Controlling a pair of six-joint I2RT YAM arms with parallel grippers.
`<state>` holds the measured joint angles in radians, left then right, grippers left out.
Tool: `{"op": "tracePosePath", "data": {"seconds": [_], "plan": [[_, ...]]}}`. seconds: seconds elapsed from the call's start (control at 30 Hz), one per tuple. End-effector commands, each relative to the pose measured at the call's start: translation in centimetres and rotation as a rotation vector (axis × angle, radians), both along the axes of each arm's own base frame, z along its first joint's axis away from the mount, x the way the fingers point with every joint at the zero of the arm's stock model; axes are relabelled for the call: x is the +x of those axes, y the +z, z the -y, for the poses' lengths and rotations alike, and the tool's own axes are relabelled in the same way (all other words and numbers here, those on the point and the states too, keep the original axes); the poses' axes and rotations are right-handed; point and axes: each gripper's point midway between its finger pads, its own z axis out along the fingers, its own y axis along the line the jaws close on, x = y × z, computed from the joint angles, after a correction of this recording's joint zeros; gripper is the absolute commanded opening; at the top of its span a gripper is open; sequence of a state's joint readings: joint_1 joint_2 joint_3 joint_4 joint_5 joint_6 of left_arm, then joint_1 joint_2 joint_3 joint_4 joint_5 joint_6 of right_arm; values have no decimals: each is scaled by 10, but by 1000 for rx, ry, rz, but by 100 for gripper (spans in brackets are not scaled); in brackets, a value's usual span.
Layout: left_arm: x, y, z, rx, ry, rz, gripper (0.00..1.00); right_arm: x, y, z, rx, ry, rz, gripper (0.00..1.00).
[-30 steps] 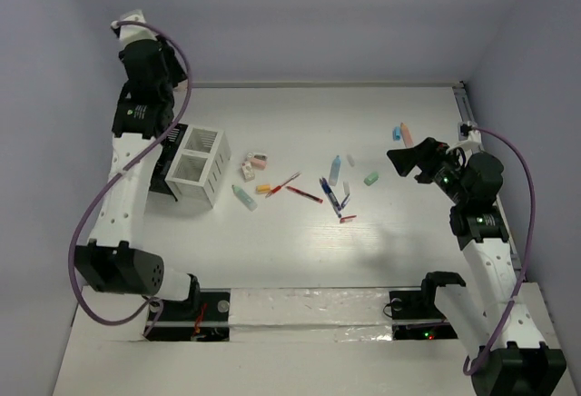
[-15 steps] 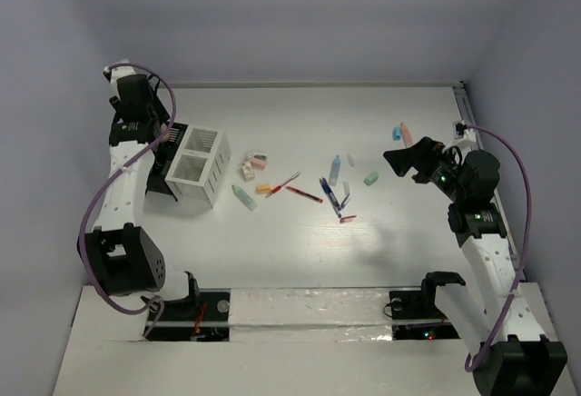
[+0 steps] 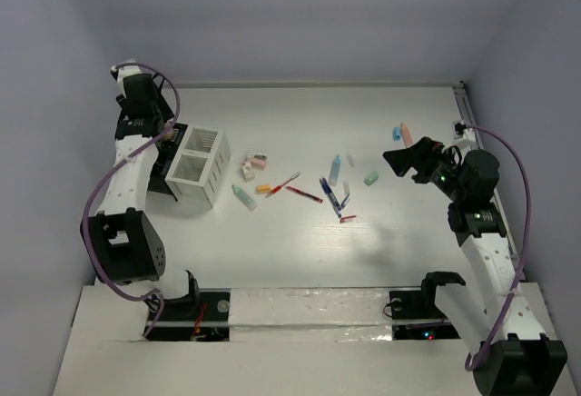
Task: Sort the stationery into containers
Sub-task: Place the stationery in the storage box, then pick up the stapler from the center of the board.
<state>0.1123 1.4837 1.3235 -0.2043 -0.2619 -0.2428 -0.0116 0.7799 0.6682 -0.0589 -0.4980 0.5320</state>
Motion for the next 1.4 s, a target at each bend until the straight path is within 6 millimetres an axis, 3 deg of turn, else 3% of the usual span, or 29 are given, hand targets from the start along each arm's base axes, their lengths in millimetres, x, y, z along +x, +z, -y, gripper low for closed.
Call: {"op": "tracePosePath", "data": {"seconds": [0.0,0.2,0.23,0.33,0.47,0.63,0.67,0.7,0.73,0.77,0.8,0.83,0.87,1.0,1.03,1.13,1.37], "plan": [[9,14,-4,20,11,71,3,0,11,-5,8,25,48,100],[10,10,-1,3,3,75,42,0,12,-4,6,19,52,100],[11,12,-1,2,-2,80,52,0,12,-4,5,18,52,100],[11,25,6,-17,-32,115,69,1,13,-4,4,18,54,100],[8,52,19,-45,-73,189,74,1,13,-4,4,18,53,100],[-10,88,82,-62,-202,261,70,2,11,-3,2,15,50,100],[-16,88,121,-75,-287,256,69,2,12,-3,3,16,50,100],[-25,94,139,-92,-325,269,68,2,12,-3,2,15,50,100],[-32,84,157,-112,-359,247,65,2,11,-3,1,17,49,100],[-43,79,193,-139,-440,233,64,2,11,-3,1,17,49,100],[-53,75,210,-172,-468,230,64,2,11,-3,1,17,48,100],[-60,51,220,-166,-471,182,63,3,10,-3,1,15,46,100],[-73,37,245,-172,-522,144,62,2,10,-6,1,23,46,100],[-98,-39,280,-164,-558,-18,58,2,10,-6,1,24,46,100],[-102,-61,276,-142,-518,-51,56,2,11,-6,0,23,49,100],[-101,-94,268,-135,-453,-76,50,2,10,-6,0,23,47,100],[-82,-131,262,-59,-372,-102,51,2,8,-7,4,33,35,100]]}}
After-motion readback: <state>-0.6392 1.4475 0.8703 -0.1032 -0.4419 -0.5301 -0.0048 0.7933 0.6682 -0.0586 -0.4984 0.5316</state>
